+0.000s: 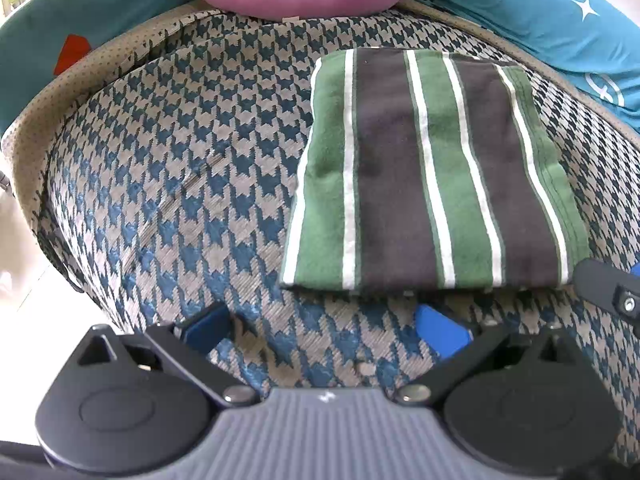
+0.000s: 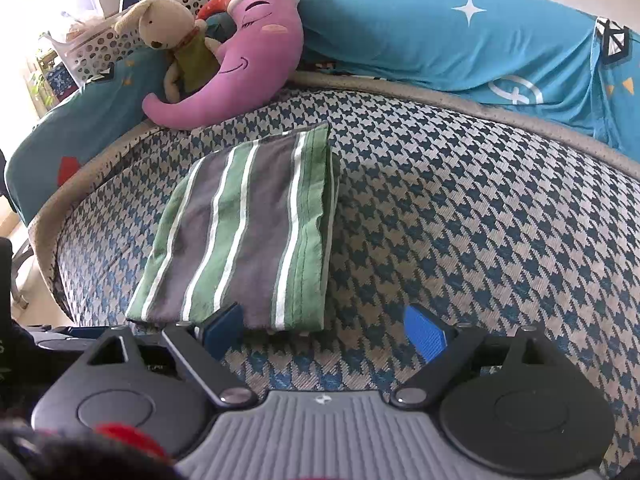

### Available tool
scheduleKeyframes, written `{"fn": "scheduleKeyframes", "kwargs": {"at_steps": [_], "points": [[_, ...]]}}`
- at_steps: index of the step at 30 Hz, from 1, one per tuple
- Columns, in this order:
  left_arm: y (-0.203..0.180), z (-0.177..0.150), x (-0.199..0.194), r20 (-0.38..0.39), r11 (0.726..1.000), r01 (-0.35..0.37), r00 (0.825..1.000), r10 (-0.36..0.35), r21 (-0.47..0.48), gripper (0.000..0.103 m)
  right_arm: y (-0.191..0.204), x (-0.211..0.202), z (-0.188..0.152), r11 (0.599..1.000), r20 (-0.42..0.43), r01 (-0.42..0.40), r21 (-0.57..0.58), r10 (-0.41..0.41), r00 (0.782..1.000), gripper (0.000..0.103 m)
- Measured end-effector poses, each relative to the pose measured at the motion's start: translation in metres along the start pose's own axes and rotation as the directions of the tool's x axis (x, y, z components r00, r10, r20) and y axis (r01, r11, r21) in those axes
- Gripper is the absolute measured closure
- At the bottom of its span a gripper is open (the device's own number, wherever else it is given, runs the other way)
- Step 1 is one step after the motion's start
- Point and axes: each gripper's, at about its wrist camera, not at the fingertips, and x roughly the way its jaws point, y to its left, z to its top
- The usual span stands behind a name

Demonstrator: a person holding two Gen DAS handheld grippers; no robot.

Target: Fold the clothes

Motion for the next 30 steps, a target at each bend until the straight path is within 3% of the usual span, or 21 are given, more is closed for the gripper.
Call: {"fn": "scheduleKeyframes", "kwargs": {"at_steps": [7, 30], "points": [[0.001, 0.004, 0.002, -0.033, 1.0, 0.002, 0.999, -0.002, -0.006, 0.0, 0.001, 0.0, 0.001, 1.0, 0.0, 0.005, 0.0, -0.005, 1.0, 0.014], [-0.005, -0.008, -0.004, -0.009, 1.0, -0.014, 1.0, 0.014, -0.006, 0.0, 0.007, 0.0, 0.005, 0.999, -0.061, 0.036, -0.027, -0.038, 0.997, 0.014]]}}
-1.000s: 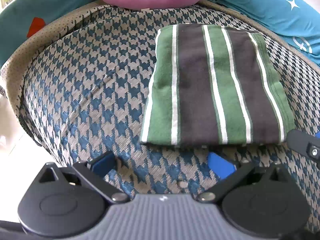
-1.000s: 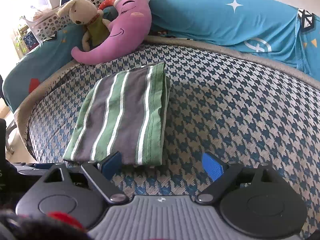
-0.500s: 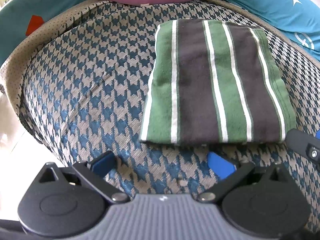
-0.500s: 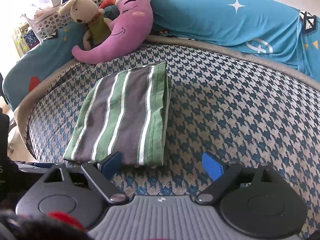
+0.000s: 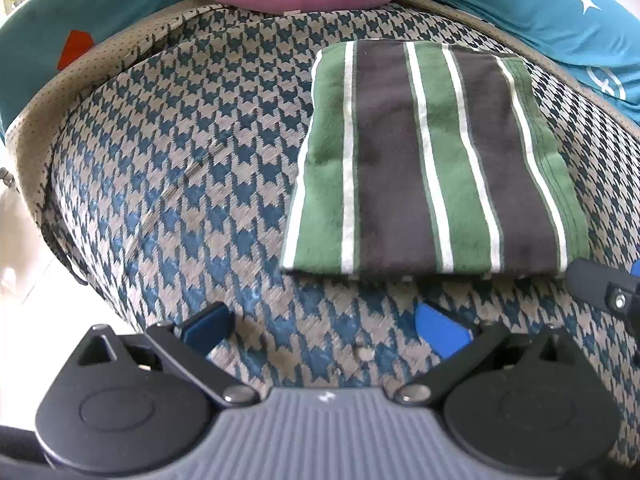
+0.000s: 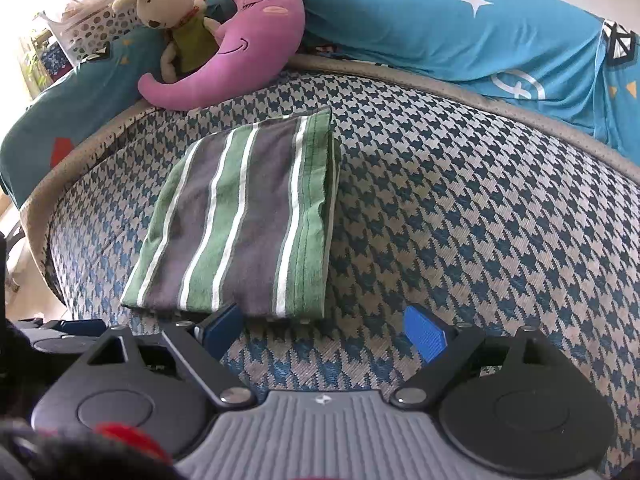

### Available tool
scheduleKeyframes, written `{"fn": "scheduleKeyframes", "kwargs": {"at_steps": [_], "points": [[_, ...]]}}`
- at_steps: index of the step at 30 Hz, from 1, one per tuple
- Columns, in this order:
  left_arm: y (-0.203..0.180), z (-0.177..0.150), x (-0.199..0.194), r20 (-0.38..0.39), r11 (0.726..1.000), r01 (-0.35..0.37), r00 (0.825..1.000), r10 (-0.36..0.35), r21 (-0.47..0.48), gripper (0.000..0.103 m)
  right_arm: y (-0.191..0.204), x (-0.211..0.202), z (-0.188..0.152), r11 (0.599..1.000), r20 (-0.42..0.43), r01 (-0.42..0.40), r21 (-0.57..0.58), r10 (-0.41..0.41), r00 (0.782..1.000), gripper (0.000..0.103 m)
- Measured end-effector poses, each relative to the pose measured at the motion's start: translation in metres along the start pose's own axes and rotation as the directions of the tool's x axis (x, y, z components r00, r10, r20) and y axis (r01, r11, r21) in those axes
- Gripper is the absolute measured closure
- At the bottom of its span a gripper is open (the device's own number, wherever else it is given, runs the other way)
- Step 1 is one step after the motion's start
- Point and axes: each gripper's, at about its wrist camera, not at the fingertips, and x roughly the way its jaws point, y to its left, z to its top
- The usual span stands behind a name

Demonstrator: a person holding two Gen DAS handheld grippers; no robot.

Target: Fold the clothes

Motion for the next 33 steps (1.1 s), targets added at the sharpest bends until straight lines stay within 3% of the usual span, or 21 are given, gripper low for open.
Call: {"fn": "scheduleKeyframes", "kwargs": {"at_steps": [33], "points": [[-0.001, -0.001, -0.003, -0.012, 1.0, 0.007, 1.0, -0.007, -0.008, 0.0, 0.004, 0.011, 0.001, 1.0, -0.066, 0.016, 0.004, -0.016, 0.998, 0.014]]}}
